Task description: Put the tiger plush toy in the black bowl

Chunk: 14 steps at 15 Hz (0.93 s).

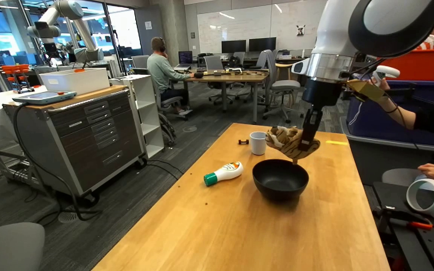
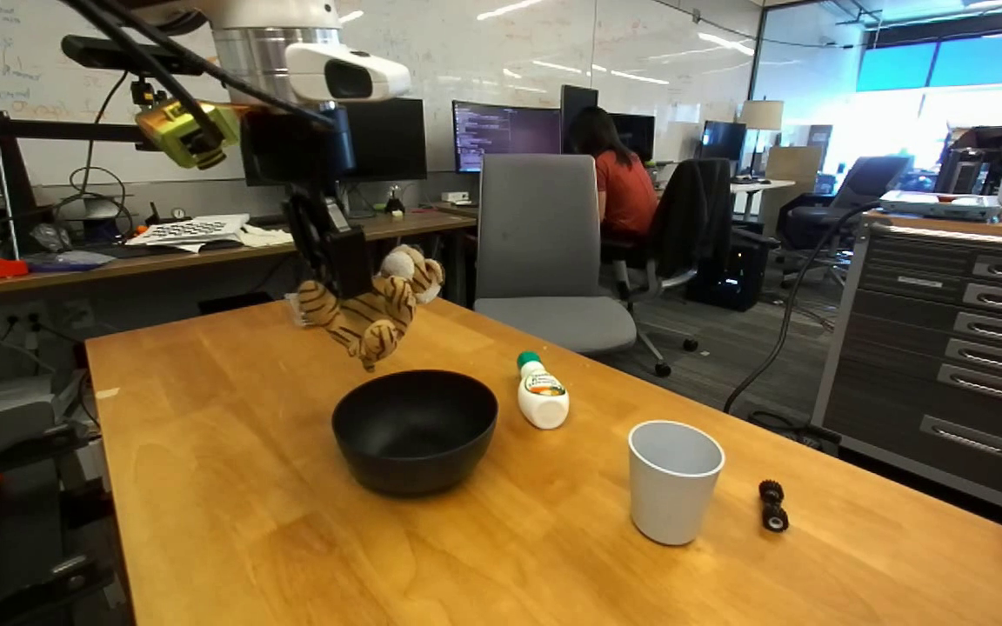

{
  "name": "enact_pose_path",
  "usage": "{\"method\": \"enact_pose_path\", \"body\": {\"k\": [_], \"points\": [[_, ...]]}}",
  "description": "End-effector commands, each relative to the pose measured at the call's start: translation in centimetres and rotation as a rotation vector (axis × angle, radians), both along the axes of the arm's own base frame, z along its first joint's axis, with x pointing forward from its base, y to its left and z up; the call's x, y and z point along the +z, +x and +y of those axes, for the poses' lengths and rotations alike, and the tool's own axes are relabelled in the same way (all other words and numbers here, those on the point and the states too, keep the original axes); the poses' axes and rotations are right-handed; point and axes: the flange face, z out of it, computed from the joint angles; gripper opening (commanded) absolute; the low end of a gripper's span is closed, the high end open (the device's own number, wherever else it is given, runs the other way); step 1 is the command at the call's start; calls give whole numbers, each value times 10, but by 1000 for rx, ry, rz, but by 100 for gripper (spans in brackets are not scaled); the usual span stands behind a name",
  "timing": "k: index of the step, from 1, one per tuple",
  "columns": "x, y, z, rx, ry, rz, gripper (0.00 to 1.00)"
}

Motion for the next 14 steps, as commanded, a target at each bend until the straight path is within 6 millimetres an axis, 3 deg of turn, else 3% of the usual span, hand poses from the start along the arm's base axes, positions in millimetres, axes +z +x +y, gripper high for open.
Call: {"method": "enact_pose_path", "body": {"k": [1, 5, 10, 11, 12, 14], "points": [[-11, 43, -13, -117, -5, 16, 4], [-40, 70, -27, -199, -30, 73, 2], [-76, 83, -30, -224, -79, 150, 0], [-81, 85, -30, -222, -89, 162, 4], [-84, 86, -29, -221, -97, 168, 26], [-88, 88, -29, -217, -107, 176, 29]]}}
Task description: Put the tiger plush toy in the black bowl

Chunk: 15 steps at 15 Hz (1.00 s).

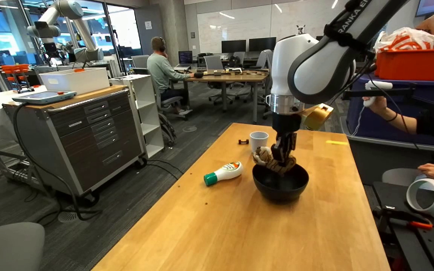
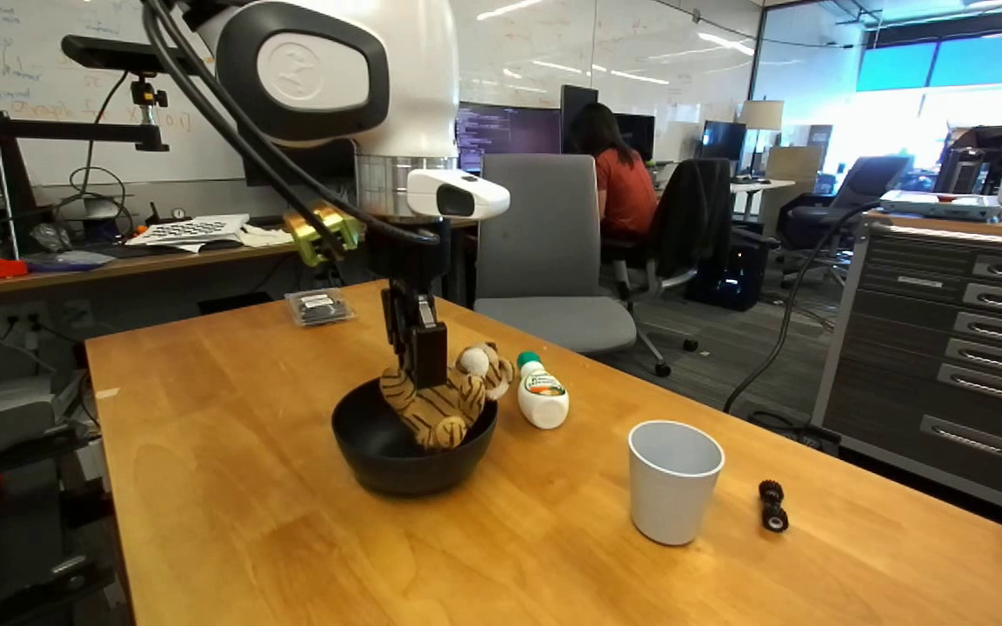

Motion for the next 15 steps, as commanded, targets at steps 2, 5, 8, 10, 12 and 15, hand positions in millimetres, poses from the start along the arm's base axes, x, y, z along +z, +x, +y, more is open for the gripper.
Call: {"method": "enact_pose_path", "body": {"k": [2, 5, 8, 10, 12, 15], "points": [[0, 13, 0, -1, -22, 14, 44], [4, 14, 0, 9, -20, 12, 67], [10, 13, 1, 21, -13, 9, 89], [18, 10, 3, 36, -7, 12, 100], [30, 5, 6, 63, -10, 21, 100], [56, -8, 10, 125, -30, 32, 100]]}}
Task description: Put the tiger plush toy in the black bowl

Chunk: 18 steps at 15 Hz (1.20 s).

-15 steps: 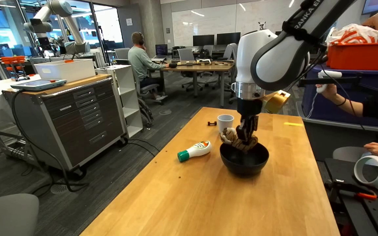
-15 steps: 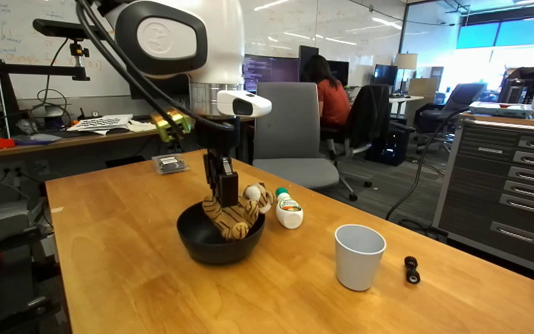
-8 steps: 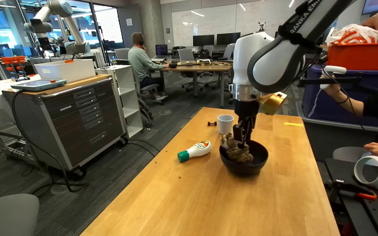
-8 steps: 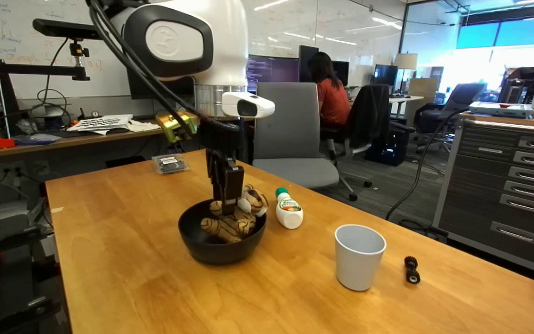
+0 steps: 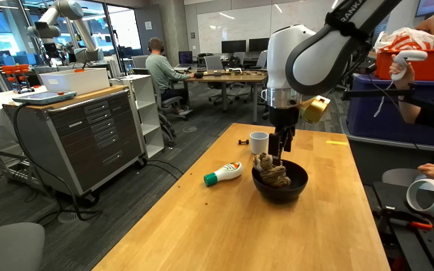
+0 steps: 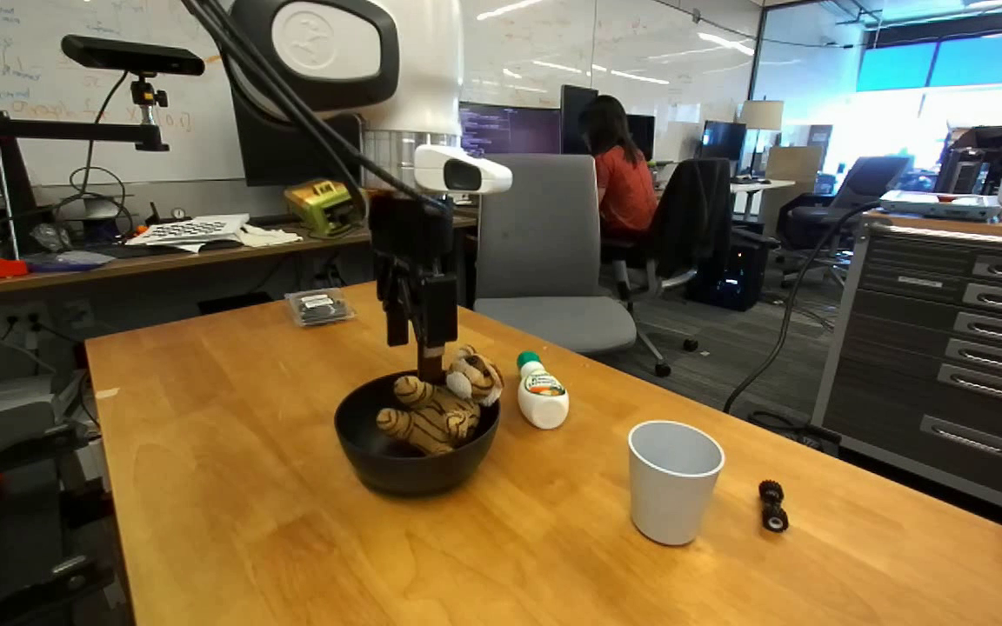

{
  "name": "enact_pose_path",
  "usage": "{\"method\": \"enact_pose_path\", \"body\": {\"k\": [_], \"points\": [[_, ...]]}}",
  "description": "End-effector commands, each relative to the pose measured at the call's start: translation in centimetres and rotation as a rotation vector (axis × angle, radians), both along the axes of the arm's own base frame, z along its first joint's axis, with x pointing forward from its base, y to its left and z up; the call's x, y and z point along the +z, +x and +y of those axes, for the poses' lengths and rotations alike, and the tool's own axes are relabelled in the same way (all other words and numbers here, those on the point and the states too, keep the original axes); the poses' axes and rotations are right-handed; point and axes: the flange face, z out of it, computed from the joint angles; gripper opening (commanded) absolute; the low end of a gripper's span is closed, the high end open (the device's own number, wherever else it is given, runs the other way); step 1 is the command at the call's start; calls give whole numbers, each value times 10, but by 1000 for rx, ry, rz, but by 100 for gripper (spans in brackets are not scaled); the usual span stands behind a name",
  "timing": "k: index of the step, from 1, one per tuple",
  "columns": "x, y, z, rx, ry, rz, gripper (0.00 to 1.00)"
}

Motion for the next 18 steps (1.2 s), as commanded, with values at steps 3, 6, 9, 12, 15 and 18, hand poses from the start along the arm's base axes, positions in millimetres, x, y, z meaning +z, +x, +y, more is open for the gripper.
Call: {"method": "enact_pose_path", "body": {"k": [3, 6, 9, 12, 15, 18], "points": [[65, -36, 8, 158, -33, 16, 100], [86, -54, 11, 225, -38, 9, 100], [96, -70, 14, 249, -31, -2, 100], [89, -62, 14, 225, -19, -1, 100], [89, -66, 15, 228, -18, -1, 100], [89, -66, 15, 228, -17, -1, 100]]}}
